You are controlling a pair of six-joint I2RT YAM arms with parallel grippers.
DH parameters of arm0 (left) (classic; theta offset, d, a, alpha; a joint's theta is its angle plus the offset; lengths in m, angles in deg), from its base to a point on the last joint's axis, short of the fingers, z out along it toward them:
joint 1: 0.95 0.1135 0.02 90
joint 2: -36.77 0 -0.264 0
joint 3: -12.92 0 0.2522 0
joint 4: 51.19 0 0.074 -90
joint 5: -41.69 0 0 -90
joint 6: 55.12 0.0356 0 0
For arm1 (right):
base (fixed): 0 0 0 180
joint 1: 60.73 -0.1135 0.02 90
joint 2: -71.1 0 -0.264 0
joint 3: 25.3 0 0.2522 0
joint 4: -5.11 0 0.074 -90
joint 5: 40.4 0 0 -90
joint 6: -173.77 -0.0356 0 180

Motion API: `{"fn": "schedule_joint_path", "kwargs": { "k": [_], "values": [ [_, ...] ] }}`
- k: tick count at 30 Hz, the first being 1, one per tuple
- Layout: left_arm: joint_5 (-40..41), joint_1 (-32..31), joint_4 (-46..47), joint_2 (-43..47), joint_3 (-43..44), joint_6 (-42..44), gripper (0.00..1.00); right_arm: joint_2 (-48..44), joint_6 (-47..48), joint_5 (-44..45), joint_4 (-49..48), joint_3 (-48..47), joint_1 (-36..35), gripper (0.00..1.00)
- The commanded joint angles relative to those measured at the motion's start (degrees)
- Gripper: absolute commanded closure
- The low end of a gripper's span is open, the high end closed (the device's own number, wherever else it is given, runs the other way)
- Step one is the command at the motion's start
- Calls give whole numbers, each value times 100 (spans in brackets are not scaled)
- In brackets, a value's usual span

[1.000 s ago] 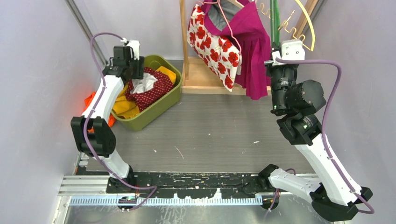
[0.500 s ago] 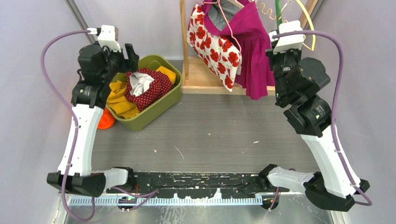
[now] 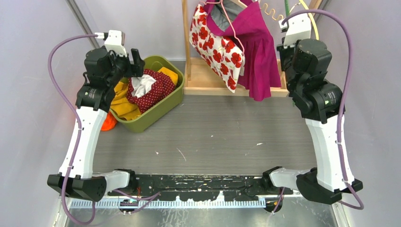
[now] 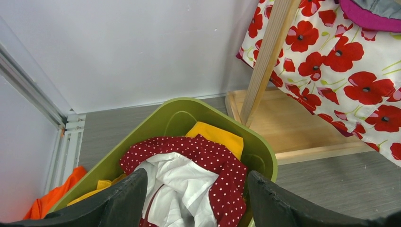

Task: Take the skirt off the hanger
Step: Place the hanger at the clothesline.

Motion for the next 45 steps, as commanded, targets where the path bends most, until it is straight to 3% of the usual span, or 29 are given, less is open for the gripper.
{"fn": "schedule_joint_path", "kwargs": {
  "k": [1,8,20,33,45],
  "values": [
    [119,-27,239,85,102,68,23,181,-302,-768,-34,-253,522,100],
    [292,-23,196,50,140,190,23,925,-715,-2243,-109,-707,1354,100],
    [561,-27,120,170,115,357,23,1945,-1165,-3715,-432,-1966,2359,100],
    [606,-27,59,124,139,358,24,1714,-1479,-4666,-988,-1394,2708,100],
    [989,-22,-136,168,194,554,24,2668,-1664,-5298,-2504,-1557,2863,100]
  ]
}}
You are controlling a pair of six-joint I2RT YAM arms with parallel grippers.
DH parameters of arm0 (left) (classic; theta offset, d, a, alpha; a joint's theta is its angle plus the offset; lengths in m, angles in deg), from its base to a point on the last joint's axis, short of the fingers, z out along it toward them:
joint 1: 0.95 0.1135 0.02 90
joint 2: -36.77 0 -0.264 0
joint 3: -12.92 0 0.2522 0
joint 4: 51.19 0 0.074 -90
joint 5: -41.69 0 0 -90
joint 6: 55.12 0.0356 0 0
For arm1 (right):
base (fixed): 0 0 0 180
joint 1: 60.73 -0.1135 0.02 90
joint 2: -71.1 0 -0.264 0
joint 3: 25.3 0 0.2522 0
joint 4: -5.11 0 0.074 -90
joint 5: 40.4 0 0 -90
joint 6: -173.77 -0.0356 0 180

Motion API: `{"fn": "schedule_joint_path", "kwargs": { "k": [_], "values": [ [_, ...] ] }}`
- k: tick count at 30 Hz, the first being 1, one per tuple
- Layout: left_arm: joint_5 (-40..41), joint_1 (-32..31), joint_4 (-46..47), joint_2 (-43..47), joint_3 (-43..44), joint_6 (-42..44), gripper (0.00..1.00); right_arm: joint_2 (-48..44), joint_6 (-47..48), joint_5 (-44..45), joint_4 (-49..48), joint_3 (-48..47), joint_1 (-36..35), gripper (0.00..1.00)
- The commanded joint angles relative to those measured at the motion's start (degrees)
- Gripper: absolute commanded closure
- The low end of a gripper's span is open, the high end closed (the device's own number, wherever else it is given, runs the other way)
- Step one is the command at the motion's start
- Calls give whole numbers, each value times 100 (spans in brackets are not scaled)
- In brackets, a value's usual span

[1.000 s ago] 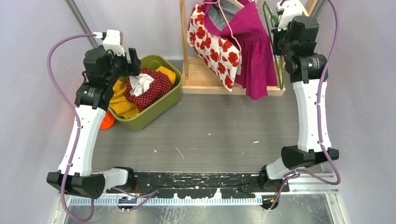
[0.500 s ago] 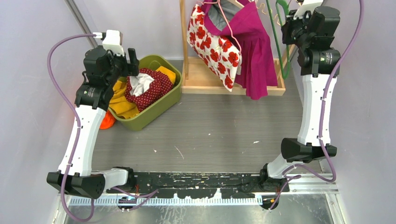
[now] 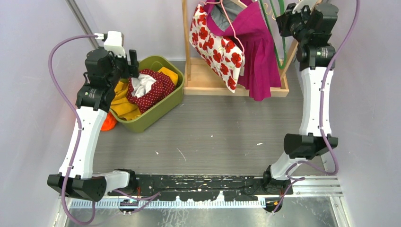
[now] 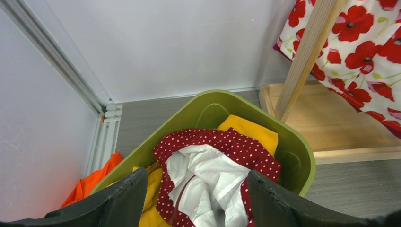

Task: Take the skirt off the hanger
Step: Place the hanger at the clothesline.

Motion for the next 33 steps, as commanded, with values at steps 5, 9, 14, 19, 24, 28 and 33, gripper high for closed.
{"fn": "schedule_joint_path", "kwargs": {
  "k": [5,9,14,19,24,28,33],
  "values": [
    [399,-23,-86,230,207,260,24,1203,-418,-543,-1116,-1267,220,100],
    [548,-25,-126,266,230,321,23,1584,-698,-635,-1574,-1673,320,100],
    [626,-26,-133,264,178,344,24,1965,-974,-627,-1800,-2254,393,100],
    [640,-25,-179,165,219,337,24,2159,-1121,-721,-1972,-2347,398,99],
    [664,-23,-177,149,156,352,24,2563,-1297,-842,-1974,-2775,399,98],
    [737,-18,-212,133,127,411,24,2784,-1313,-834,-2047,-2853,398,97],
    [759,-25,-229,58,106,415,24,3029,-1259,-816,-2018,-2828,399,98]
  ]
}}
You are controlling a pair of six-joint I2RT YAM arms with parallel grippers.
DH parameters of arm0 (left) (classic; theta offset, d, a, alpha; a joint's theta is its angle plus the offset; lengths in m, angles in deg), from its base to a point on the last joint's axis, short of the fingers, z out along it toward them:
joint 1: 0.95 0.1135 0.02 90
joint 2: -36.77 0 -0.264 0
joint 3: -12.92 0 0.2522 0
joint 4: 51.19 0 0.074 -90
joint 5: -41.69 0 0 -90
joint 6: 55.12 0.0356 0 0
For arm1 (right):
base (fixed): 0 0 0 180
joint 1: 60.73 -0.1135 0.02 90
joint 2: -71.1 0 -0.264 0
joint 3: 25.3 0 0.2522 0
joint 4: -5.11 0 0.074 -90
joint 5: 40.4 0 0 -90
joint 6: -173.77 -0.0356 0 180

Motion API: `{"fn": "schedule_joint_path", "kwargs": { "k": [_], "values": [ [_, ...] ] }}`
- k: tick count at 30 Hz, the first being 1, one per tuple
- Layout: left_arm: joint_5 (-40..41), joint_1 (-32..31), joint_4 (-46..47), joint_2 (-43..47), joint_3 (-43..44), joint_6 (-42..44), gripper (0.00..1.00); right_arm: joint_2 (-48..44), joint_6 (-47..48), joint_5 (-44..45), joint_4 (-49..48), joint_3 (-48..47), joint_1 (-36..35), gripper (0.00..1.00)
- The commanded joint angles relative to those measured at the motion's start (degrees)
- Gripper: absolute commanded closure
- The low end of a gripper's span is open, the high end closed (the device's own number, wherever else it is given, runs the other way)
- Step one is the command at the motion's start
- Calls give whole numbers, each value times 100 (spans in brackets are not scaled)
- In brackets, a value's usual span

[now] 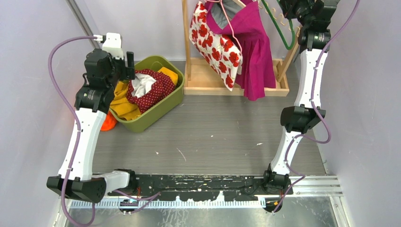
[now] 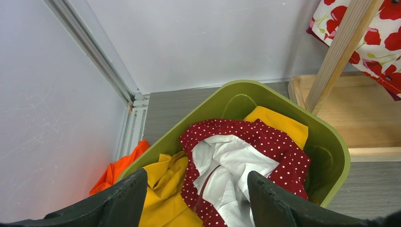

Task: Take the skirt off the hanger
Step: Place the hanger at the clothesline.

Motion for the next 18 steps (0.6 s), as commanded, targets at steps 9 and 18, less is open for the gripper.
{"fn": "schedule_joint_path", "kwargs": {
  "k": [9,18],
  "values": [
    [131,-22,97,-118,-70,32,24,544,46,-162,-436,308,-59,100],
    [64,-32,145,-235,-107,-41,24,297,104,-912,180,693,124,99]
  ]
}}
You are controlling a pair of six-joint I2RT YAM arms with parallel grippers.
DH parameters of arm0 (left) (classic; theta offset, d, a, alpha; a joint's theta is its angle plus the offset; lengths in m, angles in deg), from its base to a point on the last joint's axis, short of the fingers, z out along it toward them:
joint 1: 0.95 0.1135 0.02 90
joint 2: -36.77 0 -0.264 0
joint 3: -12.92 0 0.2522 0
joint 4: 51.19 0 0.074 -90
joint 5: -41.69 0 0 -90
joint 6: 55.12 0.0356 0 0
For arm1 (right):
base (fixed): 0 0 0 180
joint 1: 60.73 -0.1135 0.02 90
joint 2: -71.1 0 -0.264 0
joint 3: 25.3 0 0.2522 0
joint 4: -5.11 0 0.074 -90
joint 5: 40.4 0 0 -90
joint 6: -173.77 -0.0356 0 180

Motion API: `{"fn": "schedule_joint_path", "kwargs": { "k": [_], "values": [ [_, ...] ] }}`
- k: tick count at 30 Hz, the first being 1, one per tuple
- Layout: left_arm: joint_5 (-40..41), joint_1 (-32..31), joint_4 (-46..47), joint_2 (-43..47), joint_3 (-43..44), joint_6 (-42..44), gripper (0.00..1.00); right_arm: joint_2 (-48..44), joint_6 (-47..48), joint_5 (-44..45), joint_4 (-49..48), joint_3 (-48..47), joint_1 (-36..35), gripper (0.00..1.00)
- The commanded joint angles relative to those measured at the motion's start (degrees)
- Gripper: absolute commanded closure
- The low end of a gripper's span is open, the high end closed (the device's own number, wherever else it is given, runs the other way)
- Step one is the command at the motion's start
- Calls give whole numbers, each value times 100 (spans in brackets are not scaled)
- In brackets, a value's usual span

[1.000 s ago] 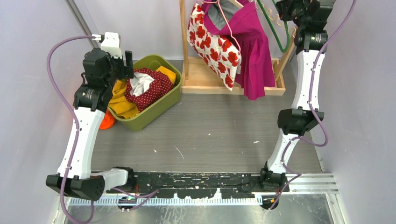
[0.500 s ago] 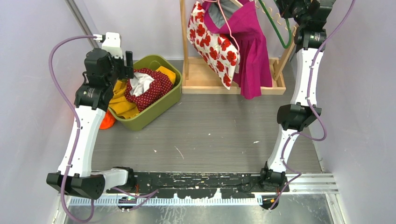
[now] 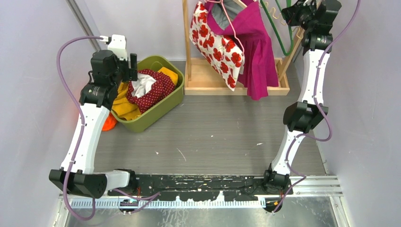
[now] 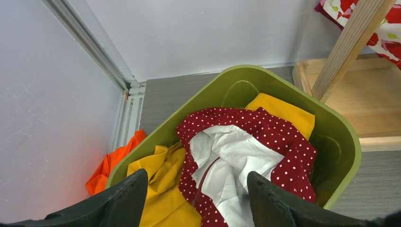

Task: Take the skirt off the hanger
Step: Place the hanger at the clothesline.

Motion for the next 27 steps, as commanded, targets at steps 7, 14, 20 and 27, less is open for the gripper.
{"fn": "schedule_joint_path", "kwargs": {
  "k": [7,14,20,27],
  "values": [
    [65,-32,215,46,-76,-31,24,101,117,-578,453,222,-206,100],
    [64,-30,259,71,-166,-32,24,-185,411,-332,658,583,-199,92],
    [55,-32,251,131,-182,-22,24,-709,733,390,464,1306,-199,56],
    [0,-37,252,250,-171,-36,24,-1428,931,900,152,1833,-200,52]
  ]
}}
